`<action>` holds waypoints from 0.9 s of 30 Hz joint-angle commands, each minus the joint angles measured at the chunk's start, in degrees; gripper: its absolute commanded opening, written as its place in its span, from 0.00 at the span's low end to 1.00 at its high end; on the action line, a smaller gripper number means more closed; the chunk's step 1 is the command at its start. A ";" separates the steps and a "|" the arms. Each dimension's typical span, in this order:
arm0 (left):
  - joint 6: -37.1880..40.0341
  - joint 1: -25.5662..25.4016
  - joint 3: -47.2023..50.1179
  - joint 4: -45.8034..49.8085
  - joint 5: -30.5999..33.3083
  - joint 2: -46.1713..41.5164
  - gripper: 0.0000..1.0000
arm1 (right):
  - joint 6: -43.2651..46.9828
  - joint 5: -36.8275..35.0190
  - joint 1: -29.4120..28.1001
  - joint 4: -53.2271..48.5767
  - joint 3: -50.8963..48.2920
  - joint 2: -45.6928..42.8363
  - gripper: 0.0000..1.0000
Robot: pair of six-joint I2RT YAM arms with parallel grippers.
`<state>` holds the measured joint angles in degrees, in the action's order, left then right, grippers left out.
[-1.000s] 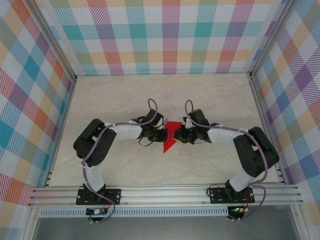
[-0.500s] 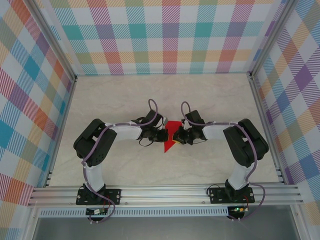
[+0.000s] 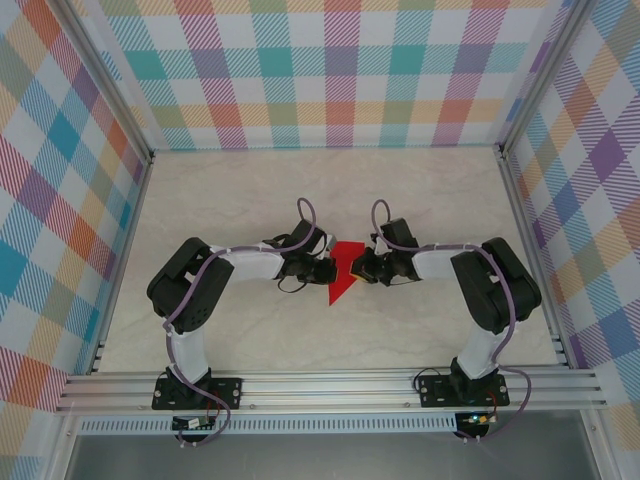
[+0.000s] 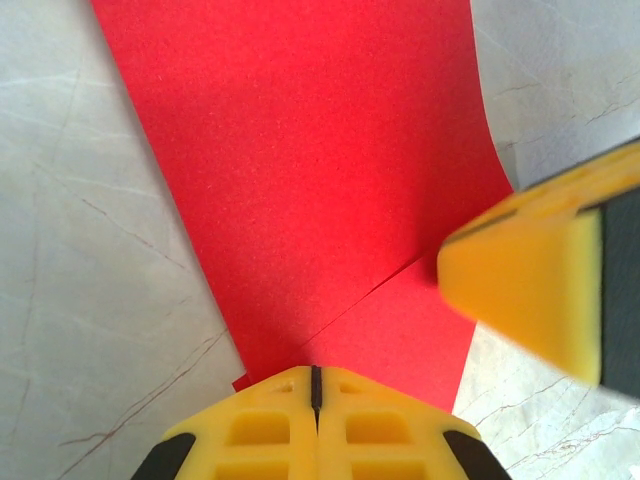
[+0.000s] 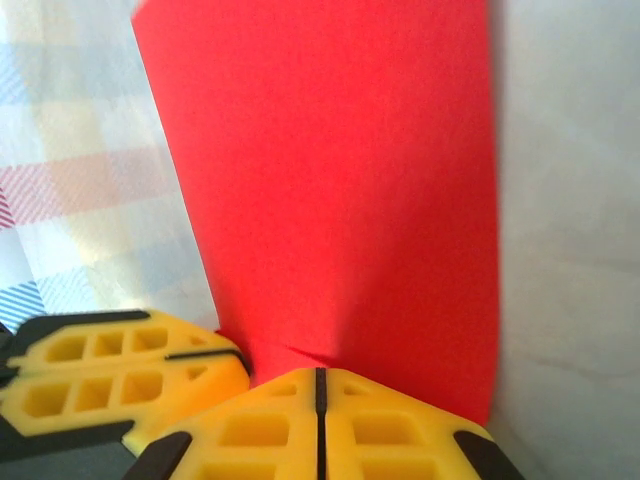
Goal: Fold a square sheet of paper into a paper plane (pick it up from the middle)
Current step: Third fold the triangle at the center of the table.
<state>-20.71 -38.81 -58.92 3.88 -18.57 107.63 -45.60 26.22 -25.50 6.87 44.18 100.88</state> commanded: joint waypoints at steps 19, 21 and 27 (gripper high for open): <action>1.51 0.49 2.07 4.13 0.63 2.67 0.00 | 2.58 3.40 5.04 4.54 -1.63 1.42 0.06; 1.44 0.49 2.04 4.14 0.71 2.82 0.00 | 2.57 3.53 5.02 4.81 -1.70 3.12 0.05; 1.38 0.49 2.10 4.38 0.91 2.73 0.00 | 2.52 0.74 5.02 3.04 -3.16 2.71 0.05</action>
<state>-20.12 -38.81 -58.92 3.88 -18.59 107.63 -44.29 28.97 -20.18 11.55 42.68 102.80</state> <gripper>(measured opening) 0.046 0.051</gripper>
